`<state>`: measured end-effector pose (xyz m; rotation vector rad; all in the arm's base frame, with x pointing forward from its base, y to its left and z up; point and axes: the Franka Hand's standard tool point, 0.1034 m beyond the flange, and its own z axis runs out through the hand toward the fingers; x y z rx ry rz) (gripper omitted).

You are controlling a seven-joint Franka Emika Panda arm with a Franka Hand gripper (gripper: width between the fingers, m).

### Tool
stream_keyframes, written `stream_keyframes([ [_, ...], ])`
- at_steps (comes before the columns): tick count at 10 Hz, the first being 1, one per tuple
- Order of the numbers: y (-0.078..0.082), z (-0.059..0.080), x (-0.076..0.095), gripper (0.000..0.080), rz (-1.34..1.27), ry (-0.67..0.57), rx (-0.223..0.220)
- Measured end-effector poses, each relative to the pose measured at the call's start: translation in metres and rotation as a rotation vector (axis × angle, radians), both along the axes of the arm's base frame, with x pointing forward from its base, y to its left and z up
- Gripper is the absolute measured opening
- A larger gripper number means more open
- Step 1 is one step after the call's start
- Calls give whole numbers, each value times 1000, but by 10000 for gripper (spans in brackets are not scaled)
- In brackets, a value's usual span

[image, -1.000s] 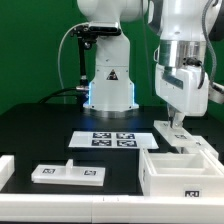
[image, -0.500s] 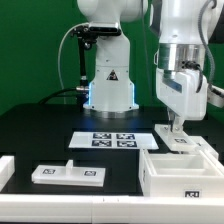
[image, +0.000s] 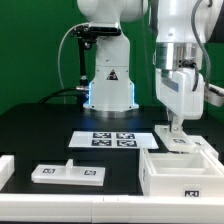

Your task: Assemble cabinet

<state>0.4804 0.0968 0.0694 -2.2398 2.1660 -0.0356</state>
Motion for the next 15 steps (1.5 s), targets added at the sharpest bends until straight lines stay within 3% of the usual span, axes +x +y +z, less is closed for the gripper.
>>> stream_keyframes([
  [5, -2, -2, 8, 64, 19, -9, -8],
  [8, -5, -3, -4, 64, 81, 0, 6],
  [11, 5, -7, -15, 64, 104, 19, 5],
  [15, 4, -3, -5, 64, 100, 26, 13],
])
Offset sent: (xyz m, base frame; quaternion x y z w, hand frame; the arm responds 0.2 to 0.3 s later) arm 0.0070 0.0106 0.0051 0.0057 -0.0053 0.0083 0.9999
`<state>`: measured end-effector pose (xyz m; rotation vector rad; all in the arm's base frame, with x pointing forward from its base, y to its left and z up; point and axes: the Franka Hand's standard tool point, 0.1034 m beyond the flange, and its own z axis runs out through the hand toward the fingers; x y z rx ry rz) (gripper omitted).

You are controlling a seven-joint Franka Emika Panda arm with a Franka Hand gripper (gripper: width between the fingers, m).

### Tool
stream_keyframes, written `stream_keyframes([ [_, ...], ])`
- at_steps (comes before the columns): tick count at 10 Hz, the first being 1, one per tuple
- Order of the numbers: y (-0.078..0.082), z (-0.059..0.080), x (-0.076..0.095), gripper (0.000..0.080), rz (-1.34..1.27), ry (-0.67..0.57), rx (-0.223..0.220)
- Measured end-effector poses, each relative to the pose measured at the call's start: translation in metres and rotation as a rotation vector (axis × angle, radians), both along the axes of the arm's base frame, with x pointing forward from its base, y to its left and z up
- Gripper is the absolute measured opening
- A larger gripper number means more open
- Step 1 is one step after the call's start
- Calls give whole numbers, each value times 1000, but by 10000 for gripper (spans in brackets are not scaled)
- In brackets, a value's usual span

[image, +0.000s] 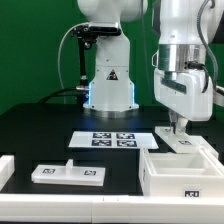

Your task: Assemble cabinet

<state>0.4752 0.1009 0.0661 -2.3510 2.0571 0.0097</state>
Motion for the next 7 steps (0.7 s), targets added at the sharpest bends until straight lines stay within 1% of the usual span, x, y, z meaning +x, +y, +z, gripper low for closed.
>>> stream_keyframes([
  [3, -4, 0, 5, 64, -13, 4, -3],
  [5, -2, -1, 5, 64, -23, 4, -3],
  [7, -2, -2, 10, 64, -20, 0, -8],
])
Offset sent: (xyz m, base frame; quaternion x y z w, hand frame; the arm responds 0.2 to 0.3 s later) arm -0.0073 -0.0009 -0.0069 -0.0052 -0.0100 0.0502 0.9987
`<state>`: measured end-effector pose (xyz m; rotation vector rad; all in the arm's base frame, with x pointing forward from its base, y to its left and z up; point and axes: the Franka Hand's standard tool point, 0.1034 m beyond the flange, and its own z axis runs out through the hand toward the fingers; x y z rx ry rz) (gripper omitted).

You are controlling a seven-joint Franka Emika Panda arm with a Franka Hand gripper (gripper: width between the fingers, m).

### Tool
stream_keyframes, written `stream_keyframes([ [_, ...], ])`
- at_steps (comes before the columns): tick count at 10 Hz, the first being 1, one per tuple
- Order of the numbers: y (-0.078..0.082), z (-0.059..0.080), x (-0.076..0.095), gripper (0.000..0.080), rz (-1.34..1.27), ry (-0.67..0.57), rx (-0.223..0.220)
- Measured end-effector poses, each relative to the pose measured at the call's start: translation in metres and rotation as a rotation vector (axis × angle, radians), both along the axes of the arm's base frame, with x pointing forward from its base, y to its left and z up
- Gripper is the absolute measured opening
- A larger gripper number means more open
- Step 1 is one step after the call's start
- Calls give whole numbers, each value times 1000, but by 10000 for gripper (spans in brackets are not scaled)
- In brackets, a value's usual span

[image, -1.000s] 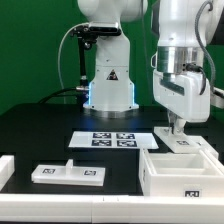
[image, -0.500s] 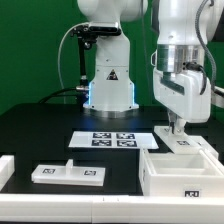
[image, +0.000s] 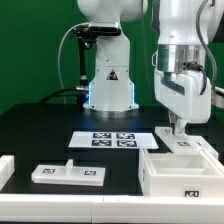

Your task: Assemble cabinet

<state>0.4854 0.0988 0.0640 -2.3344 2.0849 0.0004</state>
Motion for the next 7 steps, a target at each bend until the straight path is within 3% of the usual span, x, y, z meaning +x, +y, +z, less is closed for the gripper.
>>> stream_keyframes([
  [3, -1, -3, 20, 64, -26, -22, -11],
  [7, 0, -3, 20, 64, -32, -28, -8],
])
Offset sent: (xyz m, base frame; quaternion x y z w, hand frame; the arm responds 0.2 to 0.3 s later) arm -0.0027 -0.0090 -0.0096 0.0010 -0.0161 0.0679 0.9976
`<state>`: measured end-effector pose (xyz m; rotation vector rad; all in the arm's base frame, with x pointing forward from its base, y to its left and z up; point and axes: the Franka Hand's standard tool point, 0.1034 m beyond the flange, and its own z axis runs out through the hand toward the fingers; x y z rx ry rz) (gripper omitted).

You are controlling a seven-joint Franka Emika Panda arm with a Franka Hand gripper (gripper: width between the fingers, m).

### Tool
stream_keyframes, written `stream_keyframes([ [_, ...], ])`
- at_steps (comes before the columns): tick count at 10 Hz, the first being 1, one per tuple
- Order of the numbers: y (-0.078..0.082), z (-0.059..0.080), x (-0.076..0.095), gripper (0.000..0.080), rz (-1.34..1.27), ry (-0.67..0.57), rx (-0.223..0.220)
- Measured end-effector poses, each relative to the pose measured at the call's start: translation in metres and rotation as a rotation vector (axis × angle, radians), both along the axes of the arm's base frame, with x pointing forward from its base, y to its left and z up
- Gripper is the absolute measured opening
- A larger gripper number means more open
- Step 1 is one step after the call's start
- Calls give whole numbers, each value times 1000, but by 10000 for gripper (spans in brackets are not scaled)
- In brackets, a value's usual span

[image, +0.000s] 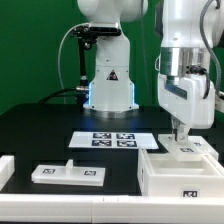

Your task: Assemble cabinet

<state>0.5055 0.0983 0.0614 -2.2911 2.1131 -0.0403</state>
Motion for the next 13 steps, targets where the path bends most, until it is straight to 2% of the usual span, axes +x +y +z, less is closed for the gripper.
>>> stream_keyframes([
  [1, 0, 0, 1, 64, 0, -1, 0],
  [4, 2, 1, 26, 64, -4, -2, -1],
  [9, 2, 1, 29, 64, -10, -3, -1],
  [13, 3, 1, 55, 64, -47, -15, -9],
])
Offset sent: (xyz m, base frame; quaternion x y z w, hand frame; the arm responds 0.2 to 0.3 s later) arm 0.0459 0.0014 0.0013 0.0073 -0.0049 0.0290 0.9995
